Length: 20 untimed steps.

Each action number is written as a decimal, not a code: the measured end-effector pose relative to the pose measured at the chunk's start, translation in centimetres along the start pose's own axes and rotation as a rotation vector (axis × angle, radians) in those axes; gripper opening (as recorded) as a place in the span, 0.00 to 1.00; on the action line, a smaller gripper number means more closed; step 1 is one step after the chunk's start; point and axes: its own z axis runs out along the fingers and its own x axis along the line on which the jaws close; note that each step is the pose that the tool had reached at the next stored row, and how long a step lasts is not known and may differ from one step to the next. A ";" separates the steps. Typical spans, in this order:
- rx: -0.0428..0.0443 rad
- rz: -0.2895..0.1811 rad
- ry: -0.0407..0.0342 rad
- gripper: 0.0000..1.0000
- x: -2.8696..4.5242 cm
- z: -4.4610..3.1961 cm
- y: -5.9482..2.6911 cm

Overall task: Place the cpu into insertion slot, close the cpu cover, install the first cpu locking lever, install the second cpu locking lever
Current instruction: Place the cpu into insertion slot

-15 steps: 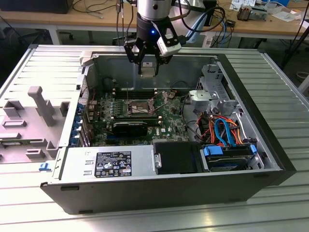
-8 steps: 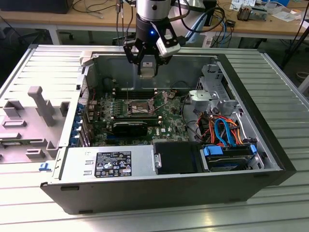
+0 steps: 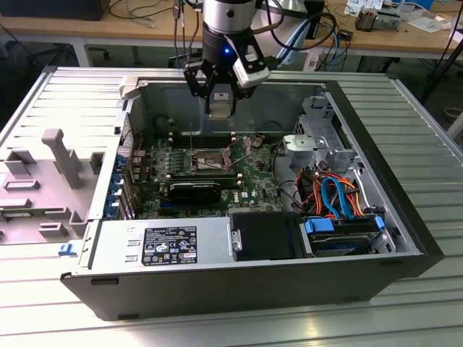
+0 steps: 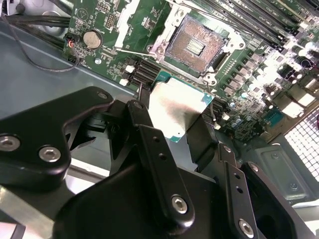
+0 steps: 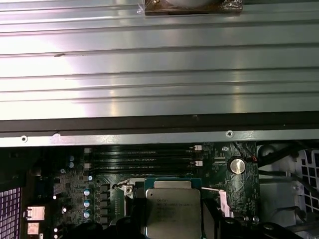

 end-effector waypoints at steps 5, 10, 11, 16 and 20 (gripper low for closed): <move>0.0000 0.000 0.0000 0.54 0.21 0.19 -0.48; 0.0005 0.000 -0.0001 0.54 0.55 0.45 -1.13; 0.0026 0.000 0.0000 0.54 0.58 0.49 -1.17; 0.0429 0.001 -0.0011 0.54 0.61 0.54 -1.18; 0.0685 0.001 -0.0018 0.54 0.63 0.69 -1.27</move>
